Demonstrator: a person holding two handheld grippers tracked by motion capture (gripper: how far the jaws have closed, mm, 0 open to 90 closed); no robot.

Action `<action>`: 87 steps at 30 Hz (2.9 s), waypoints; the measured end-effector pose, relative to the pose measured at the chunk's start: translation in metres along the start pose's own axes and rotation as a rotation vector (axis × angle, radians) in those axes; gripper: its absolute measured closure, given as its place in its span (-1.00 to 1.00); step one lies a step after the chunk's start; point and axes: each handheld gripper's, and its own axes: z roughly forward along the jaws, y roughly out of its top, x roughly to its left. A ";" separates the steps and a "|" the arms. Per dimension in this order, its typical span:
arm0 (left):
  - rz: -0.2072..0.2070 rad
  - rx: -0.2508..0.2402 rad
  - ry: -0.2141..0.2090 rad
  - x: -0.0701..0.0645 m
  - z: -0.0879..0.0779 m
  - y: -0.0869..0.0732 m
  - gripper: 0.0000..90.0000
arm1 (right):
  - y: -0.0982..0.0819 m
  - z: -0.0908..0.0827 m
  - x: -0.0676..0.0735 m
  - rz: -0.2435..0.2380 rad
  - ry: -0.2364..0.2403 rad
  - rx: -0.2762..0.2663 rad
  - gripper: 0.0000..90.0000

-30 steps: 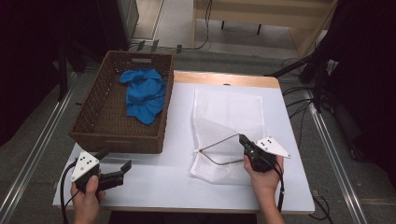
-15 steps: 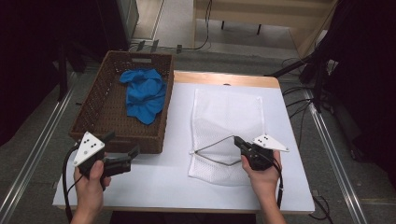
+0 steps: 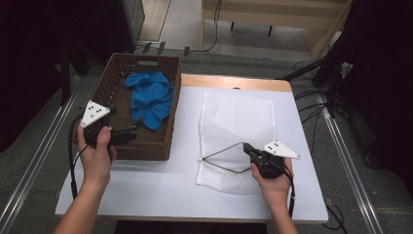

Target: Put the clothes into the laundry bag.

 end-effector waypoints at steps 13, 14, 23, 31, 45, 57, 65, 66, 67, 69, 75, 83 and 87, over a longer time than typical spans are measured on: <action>-0.064 0.122 0.003 0.033 0.068 0.037 -1.00 | -0.002 0.003 0.003 -0.021 0.000 0.012 1.00; -0.063 0.133 0.009 0.034 0.075 0.038 -1.00 | -0.002 0.003 0.003 -0.020 0.000 0.014 1.00; -0.177 0.259 0.001 0.053 0.132 0.029 -1.00 | -0.003 0.004 0.003 -0.025 0.001 0.017 1.00; -0.221 0.373 0.212 0.071 0.179 0.005 -0.67 | -0.004 0.005 0.003 -0.028 0.001 0.019 1.00; -0.143 0.617 0.168 0.063 0.203 -0.025 -0.36 | -0.006 0.008 0.003 -0.039 0.007 0.028 1.00; 0.054 0.682 0.124 0.047 0.201 -0.022 0.28 | -0.007 0.009 0.004 -0.043 0.007 0.033 1.00; 0.035 0.730 0.011 0.051 0.190 -0.018 0.81 | -0.008 0.009 0.002 -0.040 0.010 0.032 1.00; 0.012 0.738 -0.028 0.051 0.188 -0.018 0.82 | -0.008 0.009 0.002 -0.037 0.010 0.033 1.00; -0.034 0.750 -0.092 0.052 0.185 -0.017 0.82 | -0.008 0.009 0.002 -0.038 0.011 0.032 1.00; -0.123 0.774 -0.271 0.050 0.178 -0.016 0.82 | -0.008 0.009 0.002 -0.041 0.012 0.033 1.00; -0.153 0.689 -0.425 0.051 0.163 -0.004 0.79 | -0.008 0.009 0.004 -0.044 0.009 0.034 1.00; -0.201 0.343 0.121 0.086 0.163 0.007 0.57 | -0.009 0.010 0.004 -0.045 0.007 0.040 1.00; -0.134 0.343 0.228 0.089 0.172 -0.004 0.08 | -0.011 0.010 0.002 -0.043 0.008 0.043 1.00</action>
